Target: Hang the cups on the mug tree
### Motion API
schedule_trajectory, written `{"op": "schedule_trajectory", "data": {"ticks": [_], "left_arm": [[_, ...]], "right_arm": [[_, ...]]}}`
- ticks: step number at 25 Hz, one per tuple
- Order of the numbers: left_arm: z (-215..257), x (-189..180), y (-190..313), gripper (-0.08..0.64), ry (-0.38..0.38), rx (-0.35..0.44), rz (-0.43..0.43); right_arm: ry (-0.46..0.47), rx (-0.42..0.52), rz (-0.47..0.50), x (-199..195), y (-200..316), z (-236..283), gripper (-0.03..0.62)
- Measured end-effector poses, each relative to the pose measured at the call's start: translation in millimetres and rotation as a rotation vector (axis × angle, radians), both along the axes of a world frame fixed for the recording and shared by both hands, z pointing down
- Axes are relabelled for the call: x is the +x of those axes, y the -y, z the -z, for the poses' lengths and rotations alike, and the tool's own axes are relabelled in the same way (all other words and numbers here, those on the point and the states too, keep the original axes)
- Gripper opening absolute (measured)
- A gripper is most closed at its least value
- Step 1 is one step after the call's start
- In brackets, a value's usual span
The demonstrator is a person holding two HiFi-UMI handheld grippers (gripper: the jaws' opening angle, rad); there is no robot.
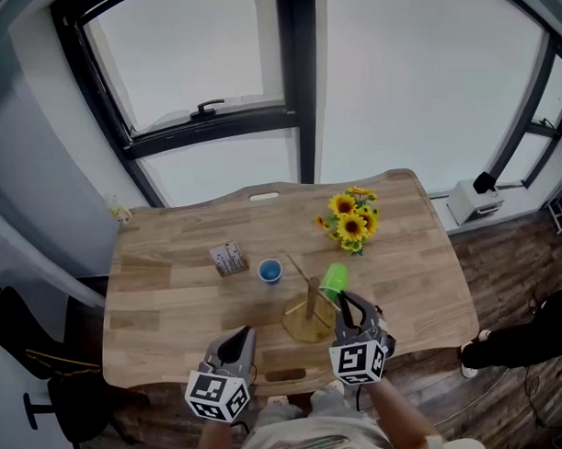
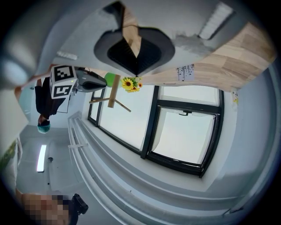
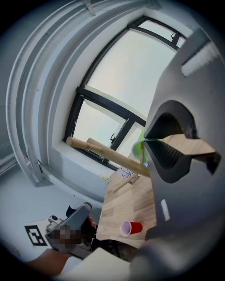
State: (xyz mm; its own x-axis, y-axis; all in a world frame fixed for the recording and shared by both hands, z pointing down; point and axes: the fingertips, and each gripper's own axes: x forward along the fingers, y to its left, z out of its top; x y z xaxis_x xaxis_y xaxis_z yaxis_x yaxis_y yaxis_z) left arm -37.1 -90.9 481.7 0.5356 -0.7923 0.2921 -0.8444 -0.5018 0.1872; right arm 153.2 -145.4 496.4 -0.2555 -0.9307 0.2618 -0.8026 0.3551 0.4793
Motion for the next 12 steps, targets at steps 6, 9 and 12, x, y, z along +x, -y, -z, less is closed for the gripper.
{"op": "schedule_trajectory", "data": {"ticks": [6,9,12], "left_arm": [[-2,0,-1,0.0,-0.004,-0.007,-0.001],[-3,1,-3,0.001,-0.005,-0.008,-0.001],[-5,0,-4,0.0,-0.006,-0.01,0.002]], "right_arm": [[-0.019,-0.008,0.022,-10,-8,-7,0.023],[-0.03,-0.025,0.039,-15,-13,-15,0.028],[-0.042,-0.048,0.046,-17,-17,-24,0.031]]}}
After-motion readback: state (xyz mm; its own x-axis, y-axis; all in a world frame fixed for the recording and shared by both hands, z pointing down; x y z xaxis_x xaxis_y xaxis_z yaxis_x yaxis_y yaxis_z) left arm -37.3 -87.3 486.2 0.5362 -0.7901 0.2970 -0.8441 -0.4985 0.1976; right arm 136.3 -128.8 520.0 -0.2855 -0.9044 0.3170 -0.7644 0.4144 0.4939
